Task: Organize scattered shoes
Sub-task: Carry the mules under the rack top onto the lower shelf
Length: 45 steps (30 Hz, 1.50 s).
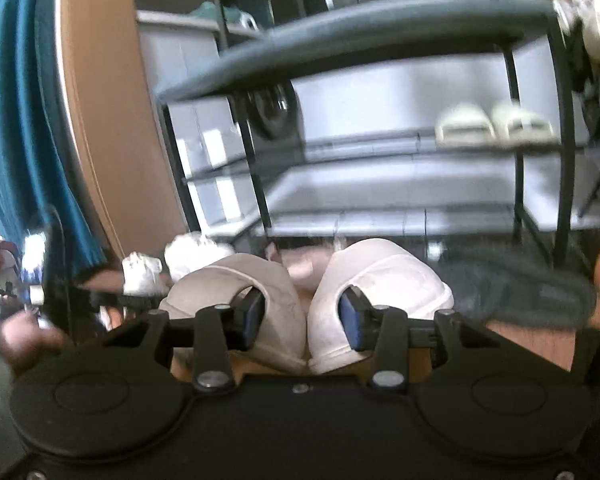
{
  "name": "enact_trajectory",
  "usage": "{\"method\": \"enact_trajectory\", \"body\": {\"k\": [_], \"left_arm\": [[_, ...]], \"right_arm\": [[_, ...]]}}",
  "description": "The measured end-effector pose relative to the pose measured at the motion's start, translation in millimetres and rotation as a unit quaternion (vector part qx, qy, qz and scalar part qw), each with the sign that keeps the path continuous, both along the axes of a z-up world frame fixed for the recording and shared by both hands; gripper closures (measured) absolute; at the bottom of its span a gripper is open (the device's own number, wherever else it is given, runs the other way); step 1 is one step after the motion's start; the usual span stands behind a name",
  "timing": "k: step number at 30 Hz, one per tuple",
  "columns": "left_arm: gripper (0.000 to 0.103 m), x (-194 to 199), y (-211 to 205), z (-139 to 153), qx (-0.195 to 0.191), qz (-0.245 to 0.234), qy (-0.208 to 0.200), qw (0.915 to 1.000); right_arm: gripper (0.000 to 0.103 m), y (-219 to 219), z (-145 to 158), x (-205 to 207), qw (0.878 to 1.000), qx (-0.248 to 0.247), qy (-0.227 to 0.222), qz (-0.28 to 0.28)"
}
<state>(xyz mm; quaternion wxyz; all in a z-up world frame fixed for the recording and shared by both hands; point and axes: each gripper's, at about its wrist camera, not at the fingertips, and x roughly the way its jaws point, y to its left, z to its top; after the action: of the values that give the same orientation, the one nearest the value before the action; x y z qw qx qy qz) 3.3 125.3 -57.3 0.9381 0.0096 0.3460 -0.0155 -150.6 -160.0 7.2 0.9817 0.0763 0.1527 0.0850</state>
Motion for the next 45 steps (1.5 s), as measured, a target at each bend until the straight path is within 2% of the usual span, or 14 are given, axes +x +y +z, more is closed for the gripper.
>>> {"method": "enact_trajectory", "body": {"k": [3,5,12,15,23,29,30,34,38,39,41,42,43,45], "left_arm": [[0.001,0.5,1.2,-1.3,0.0,0.004,0.002,1.0],[0.001,1.3,2.4,-1.9,-0.001,0.008,0.004,1.0],[0.001,0.7,-1.1,-0.6,0.008,0.006,-0.009,0.9999],[0.001,1.9,-3.1,0.4,0.008,0.004,-0.011,0.9999],[0.0,12.0,-1.2,3.3,0.001,0.013,-0.007,0.9999],[0.0,18.5,-3.2,1.6,-0.001,0.01,-0.001,0.9999],[0.0,18.5,-4.2,1.3,0.0,0.008,-0.001,1.0],[0.0,17.8,-7.8,-1.3,0.001,-0.004,0.004,1.0],[0.0,15.9,-9.8,-3.4,0.001,-0.01,0.008,0.9999],[0.0,15.6,-9.8,-3.2,0.001,-0.01,0.008,0.9999],[0.0,15.2,-9.4,-2.4,0.0,-0.009,0.006,0.9999],[0.0,15.1,-9.3,-2.2,0.0,-0.008,0.006,0.9999],[0.0,15.1,-8.8,-1.8,-0.002,-0.007,0.006,1.0],[0.0,14.9,-8.6,-1.5,-0.003,-0.007,0.005,1.0]], "right_arm": [[0.062,-2.3,14.5,14.9,0.999,-0.009,-0.041,-0.006],[0.062,-5.6,25.0,36.6,0.997,-0.011,-0.076,-0.018],[0.062,-9.4,37.4,111.8,0.987,-0.002,-0.149,-0.059],[0.062,-8.7,36.9,166.6,0.982,-0.014,-0.174,-0.076],[0.061,-16.4,22.8,287.9,0.981,-0.007,-0.158,-0.113],[0.061,-30.7,8.8,353.7,0.979,0.018,-0.127,-0.159],[0.059,-31.8,6.3,356.3,0.978,0.019,-0.124,-0.165],[0.053,-23.2,-7.5,363.1,0.973,-0.033,-0.136,-0.182],[0.051,-25.3,-24.8,359.6,0.971,-0.032,-0.122,-0.204],[0.049,-27.3,-29.1,359.7,0.97,-0.031,-0.116,-0.21],[0.026,-28.0,-33.0,362.5,0.972,-0.032,-0.102,-0.21],[0.019,-27.9,-33.2,363.5,0.973,-0.034,-0.098,-0.204],[0.013,-24.8,-33.4,362.2,0.975,-0.046,-0.096,-0.194],[0.009,-19.1,-33.2,357.2,0.976,-0.066,-0.092,-0.184]]}}
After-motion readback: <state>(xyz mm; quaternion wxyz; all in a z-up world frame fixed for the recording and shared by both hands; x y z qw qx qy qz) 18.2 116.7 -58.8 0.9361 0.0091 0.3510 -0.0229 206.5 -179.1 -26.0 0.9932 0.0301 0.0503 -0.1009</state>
